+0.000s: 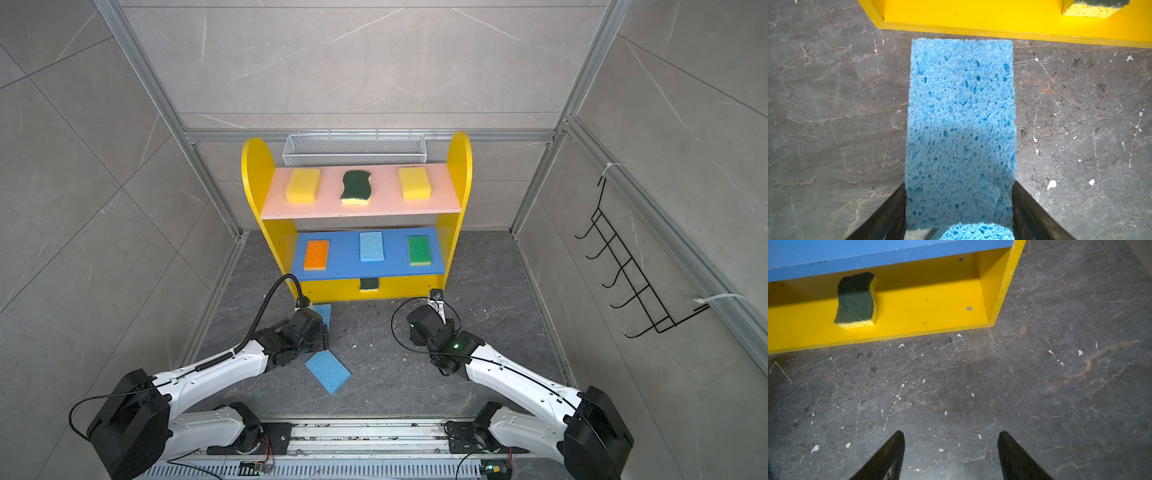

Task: Place and organize the cleaning sponges onto the shelf
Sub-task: 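Lift the light-blue sponge with the left gripper and carry it toward the shelf base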

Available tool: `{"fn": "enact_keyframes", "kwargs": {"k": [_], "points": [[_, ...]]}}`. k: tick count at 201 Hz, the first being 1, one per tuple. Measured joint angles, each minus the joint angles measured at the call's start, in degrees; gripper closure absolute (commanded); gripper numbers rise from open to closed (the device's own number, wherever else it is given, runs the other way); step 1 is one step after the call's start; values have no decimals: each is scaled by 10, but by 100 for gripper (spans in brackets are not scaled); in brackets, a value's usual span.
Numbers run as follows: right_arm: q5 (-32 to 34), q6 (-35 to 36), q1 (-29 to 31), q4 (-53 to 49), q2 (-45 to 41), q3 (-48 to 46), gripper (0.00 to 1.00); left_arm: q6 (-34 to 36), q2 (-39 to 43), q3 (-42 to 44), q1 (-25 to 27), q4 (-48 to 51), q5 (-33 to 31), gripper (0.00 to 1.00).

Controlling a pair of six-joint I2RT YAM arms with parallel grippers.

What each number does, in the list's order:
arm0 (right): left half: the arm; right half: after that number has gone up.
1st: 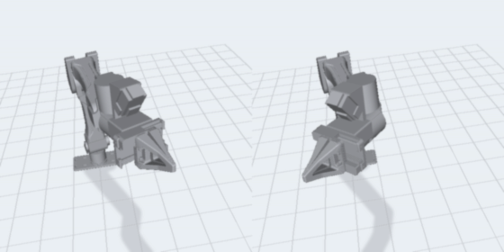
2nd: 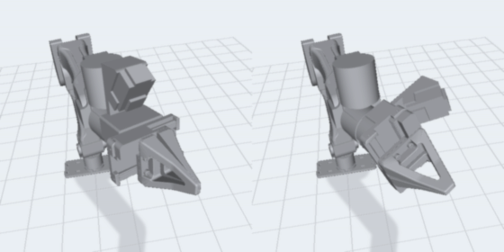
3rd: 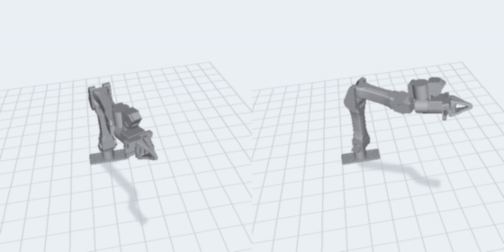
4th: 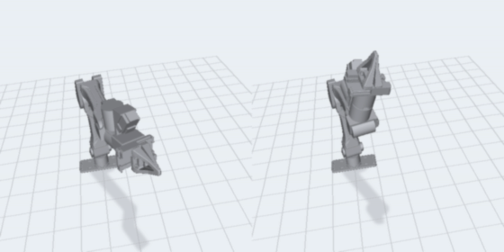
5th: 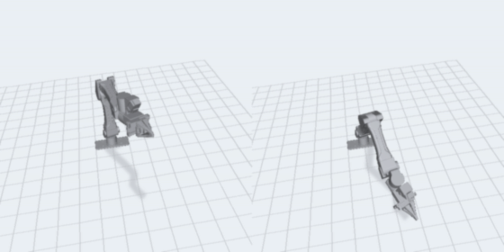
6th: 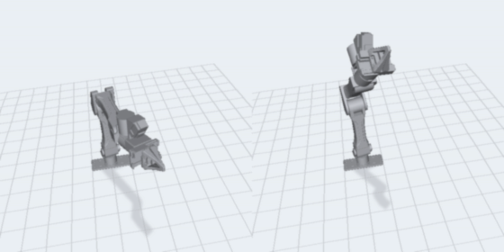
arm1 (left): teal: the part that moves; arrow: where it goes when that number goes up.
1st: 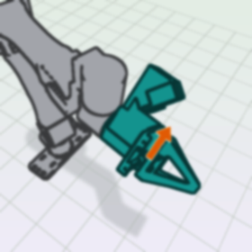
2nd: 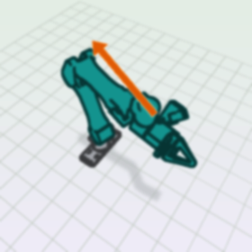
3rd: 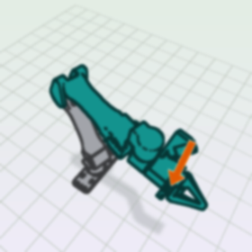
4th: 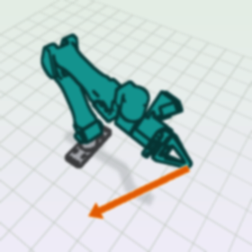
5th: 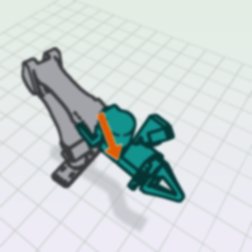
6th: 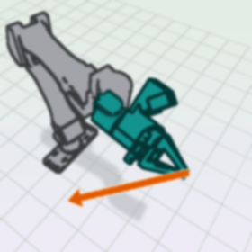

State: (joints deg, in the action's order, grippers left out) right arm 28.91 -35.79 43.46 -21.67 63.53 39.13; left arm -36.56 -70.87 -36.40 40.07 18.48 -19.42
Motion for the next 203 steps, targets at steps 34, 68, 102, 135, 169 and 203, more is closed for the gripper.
{"fn": "enact_keyframes", "kwargs": {"k": [34, 68, 102, 135, 169, 203], "points": [[0, -4, 0, 0, -3, 0, 27, 20, -27, -30, -6, -5, -10, 27], [0, -4, 0, 0, -7, 0, 27, 39, -54, -43, -17, -31, -30, 27], [-2, -4, 0, 0, -7, 0, 27, 56, -72, -44, -33, -67, -59, 27], [-6, -6, 0, 1, -6, 0, 27, 79, -73, -42, -46, -124, -74, 27], [-16, -9, 0, 7, 1, 0, 27, 100, -85, -42, -59, -175, -76, 27], [-24, -15, 0, 10, 10, 0, 27, 109, -113, -42, -75, -210, -75, 27]]}}
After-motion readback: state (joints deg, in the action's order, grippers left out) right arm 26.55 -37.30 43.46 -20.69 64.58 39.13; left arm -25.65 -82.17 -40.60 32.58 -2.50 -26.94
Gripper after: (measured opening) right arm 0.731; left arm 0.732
